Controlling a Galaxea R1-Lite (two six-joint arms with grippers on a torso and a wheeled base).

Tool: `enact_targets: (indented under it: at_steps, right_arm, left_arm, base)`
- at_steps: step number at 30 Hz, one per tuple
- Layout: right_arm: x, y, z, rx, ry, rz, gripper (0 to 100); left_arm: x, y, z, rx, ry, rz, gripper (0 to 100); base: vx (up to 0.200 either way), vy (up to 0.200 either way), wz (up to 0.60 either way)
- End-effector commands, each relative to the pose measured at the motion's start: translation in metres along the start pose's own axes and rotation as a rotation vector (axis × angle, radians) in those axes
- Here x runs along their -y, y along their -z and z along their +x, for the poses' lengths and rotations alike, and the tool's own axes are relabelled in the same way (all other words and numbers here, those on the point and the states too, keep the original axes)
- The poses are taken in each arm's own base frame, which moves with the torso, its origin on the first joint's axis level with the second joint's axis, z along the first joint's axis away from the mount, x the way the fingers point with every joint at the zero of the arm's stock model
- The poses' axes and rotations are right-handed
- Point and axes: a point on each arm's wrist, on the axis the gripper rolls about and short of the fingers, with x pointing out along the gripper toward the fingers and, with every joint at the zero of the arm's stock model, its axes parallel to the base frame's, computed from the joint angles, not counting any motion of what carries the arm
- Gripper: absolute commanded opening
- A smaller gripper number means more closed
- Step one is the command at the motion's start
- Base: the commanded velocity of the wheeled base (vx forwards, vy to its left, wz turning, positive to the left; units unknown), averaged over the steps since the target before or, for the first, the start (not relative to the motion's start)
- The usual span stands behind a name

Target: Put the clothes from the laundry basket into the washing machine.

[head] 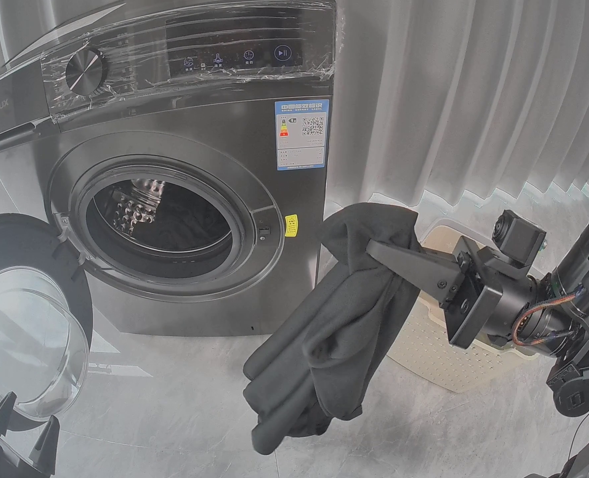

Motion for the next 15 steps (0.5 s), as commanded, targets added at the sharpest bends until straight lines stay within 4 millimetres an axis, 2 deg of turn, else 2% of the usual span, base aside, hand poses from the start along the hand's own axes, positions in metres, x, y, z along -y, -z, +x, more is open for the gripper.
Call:
enact_targets:
  at_steps: [1,2,15]
  right_arm:
    - [0.0003,0.0002,0.0003,0.000,0.001,0.002,0]
    - [0.0003,-0.0001,0.0005,0.001,0.000,0.001,0]
    - [0.0023,-0.0012,-0.0003,0.005,0.010,-0.008,0]
  left_arm:
    - [-0.0006,0.0049,0.0010,-0.017,-0.003,0.001,100]
    - [-0.0006,0.0049,0.0010,-0.017,-0.003,0.001,100]
    - [-0.0007,0.0048,0.0010,-0.015,-0.006,-0.013,100]
  base:
    - [0.000,0.000,0.60]
    - [0.000,0.000,0.60]
    - [0.000,0.000,0.00]
